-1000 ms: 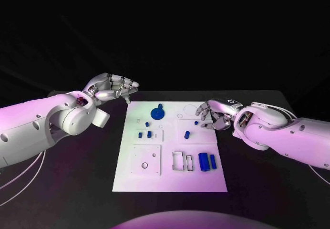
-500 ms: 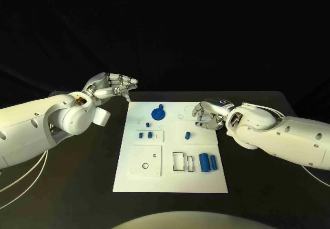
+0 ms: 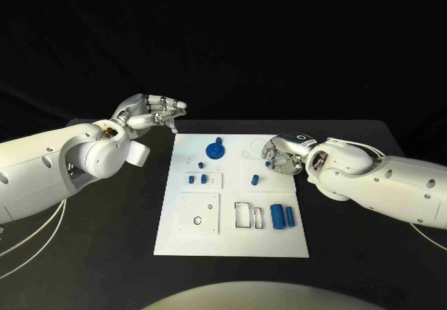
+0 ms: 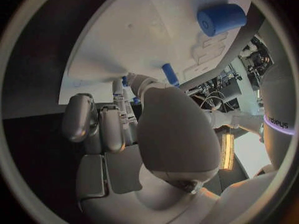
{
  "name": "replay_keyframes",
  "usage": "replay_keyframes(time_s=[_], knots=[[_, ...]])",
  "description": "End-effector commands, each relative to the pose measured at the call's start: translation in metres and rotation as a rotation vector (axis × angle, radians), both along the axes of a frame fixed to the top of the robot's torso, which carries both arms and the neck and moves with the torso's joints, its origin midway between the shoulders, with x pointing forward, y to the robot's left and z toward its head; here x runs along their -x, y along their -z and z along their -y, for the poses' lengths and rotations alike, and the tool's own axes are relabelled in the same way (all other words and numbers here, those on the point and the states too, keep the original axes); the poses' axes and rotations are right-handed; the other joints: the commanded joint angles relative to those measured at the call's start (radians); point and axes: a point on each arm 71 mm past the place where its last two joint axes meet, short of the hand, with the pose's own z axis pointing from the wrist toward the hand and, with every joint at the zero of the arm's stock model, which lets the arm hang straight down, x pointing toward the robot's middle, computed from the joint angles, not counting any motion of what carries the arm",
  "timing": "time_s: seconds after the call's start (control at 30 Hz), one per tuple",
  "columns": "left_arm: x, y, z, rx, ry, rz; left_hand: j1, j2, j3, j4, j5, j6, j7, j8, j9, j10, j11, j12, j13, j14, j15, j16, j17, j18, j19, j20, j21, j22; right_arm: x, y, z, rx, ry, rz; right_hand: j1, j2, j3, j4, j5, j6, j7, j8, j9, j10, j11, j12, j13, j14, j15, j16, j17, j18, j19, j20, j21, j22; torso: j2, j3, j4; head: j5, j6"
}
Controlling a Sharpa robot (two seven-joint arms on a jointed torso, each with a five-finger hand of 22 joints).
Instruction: Assemble the parts on the task board
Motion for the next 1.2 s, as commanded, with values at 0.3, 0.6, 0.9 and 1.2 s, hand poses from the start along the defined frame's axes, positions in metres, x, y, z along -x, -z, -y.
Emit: replay_keyframes(time_s=[0.3, 0.6, 0.9, 1.2], knots=[[0.000, -0.001, 0.001, 0.004, 0.003, 0.000, 0.004, 0.001, 0.000, -0.004, 0.003, -0.003, 0.001, 0.002, -0.002, 0.005, 0.000, 0.004, -0.001, 0.003, -0.006, -0.006, -0.002, 0.015, 0.000, -0.005, -0.002, -0.001, 0.003, 0.009, -0.004, 0.042, 0.001, -0.030, -0.019, 0.004, 0.015, -0.001, -0.001, 0.057, -0.006, 0.008, 0.002, 0.012, -0.001, -0.009, -0.006, 0.022, -0.009, 0.006, 0.000, -0.019, 0.004, -0.001, 0.000, 0.005, 0.000, 0.0013, 0.0009, 0.002, -0.004], [0.000, 0.000, 0.001, -0.004, 0.007, 0.000, 0.004, 0.001, 0.001, -0.005, 0.003, -0.005, 0.002, 0.001, -0.002, 0.003, 0.001, 0.004, -0.002, 0.003, -0.005, -0.007, -0.002, 0.015, 0.000, -0.005, -0.002, -0.001, 0.003, 0.012, -0.004, 0.109, 0.023, -0.012, -0.013, 0.061, 0.101, -0.063, -0.044, 0.119, -0.030, 0.054, 0.029, 0.062, -0.023, -0.008, -0.012, 0.027, -0.027, 0.020, 0.019, -0.021, 0.006, -0.017, 0.013, 0.022, 0.000, 0.0010, -0.0005, 0.000, -0.008], [0.000, 0.001, 0.002, -0.010, 0.011, -0.001, 0.004, -0.001, 0.001, -0.007, 0.002, -0.006, 0.002, 0.000, -0.002, 0.000, 0.002, 0.003, -0.003, 0.002, -0.005, -0.008, -0.003, 0.015, 0.000, -0.005, -0.002, -0.001, 0.009, 0.016, -0.010, 0.182, 0.017, 0.031, -0.041, 0.063, 0.130, -0.114, -0.050, 0.130, -0.038, 0.089, 0.060, 0.088, -0.032, -0.010, -0.008, 0.028, -0.034, 0.024, 0.021, -0.023, 0.008, -0.024, 0.024, 0.034, -0.001, 0.0012, -0.0002, -0.001, -0.013], [0.001, 0.002, 0.003, -0.016, 0.020, -0.006, 0.000, -0.003, 0.001, -0.008, 0.002, -0.012, 0.006, -0.003, -0.004, -0.010, 0.006, 0.000, -0.006, -0.003, -0.002, -0.016, -0.007, 0.014, -0.003, -0.003, -0.005, -0.003, 0.013, 0.017, -0.013, 0.214, 0.002, 0.034, -0.049, 0.063, 0.141, -0.127, -0.050, 0.128, -0.038, 0.094, 0.067, 0.090, -0.032, -0.013, -0.008, 0.027, -0.035, 0.023, 0.019, -0.023, 0.007, -0.025, 0.023, 0.036, 0.000, 0.0009, -0.0007, -0.003, -0.017]])
